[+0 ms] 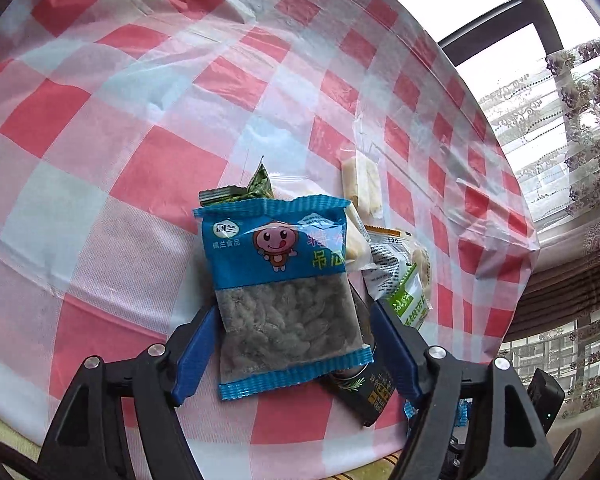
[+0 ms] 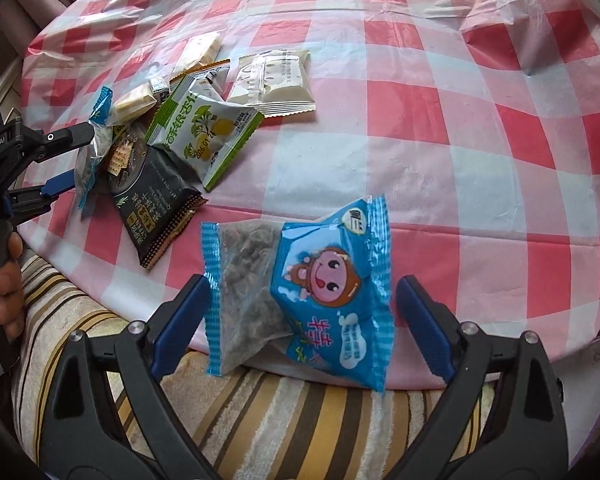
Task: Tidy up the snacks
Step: 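Grasp a blue seed bag with the left tool while the right tool grasps another blue seed bag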
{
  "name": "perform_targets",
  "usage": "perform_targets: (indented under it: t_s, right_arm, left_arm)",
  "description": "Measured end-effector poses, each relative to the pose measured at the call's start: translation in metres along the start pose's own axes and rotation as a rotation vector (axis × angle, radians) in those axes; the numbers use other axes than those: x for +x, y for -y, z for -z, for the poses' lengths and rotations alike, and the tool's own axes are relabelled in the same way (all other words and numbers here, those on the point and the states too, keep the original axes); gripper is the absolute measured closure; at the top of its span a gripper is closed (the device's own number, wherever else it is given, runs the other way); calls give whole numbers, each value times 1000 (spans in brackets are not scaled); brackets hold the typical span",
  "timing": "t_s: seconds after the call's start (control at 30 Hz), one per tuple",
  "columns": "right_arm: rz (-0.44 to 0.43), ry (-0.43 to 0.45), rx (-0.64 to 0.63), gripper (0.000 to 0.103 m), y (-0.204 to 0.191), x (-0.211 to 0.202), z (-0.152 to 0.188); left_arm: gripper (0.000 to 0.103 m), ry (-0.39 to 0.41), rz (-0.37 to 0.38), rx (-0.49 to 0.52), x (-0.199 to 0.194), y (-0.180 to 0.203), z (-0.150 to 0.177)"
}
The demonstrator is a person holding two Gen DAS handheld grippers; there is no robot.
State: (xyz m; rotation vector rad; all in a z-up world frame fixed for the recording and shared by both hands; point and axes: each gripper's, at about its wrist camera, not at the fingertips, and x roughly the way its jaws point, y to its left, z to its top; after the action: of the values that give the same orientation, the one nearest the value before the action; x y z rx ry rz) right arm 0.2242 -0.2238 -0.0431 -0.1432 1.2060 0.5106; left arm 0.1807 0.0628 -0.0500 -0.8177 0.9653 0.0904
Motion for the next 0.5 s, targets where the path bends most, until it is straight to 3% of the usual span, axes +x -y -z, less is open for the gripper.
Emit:
perform_targets:
  t_s: [0.1, 0.27, 0.33, 0.37, 0.5]
  right_arm:
    - [-2, 12, 13, 9, 2, -1, 0]
    - [6, 48, -20, 45, -3, -3, -1]
    - [17, 51, -32, 57, -7, -3, -3]
    - [20, 52, -33, 59, -7, -3, -3]
    - [12, 56, -22, 61, -6, -2, -4]
  left_arm:
    - [23, 8, -16, 30, 3, 6, 0]
    - [22, 2, -90, 123, 9, 19, 3]
    - [27, 5, -122, 156, 10, 23, 5]
    - [32, 9, -135, 165, 10, 23, 5]
    - [37, 17, -116, 147, 6, 14, 4]
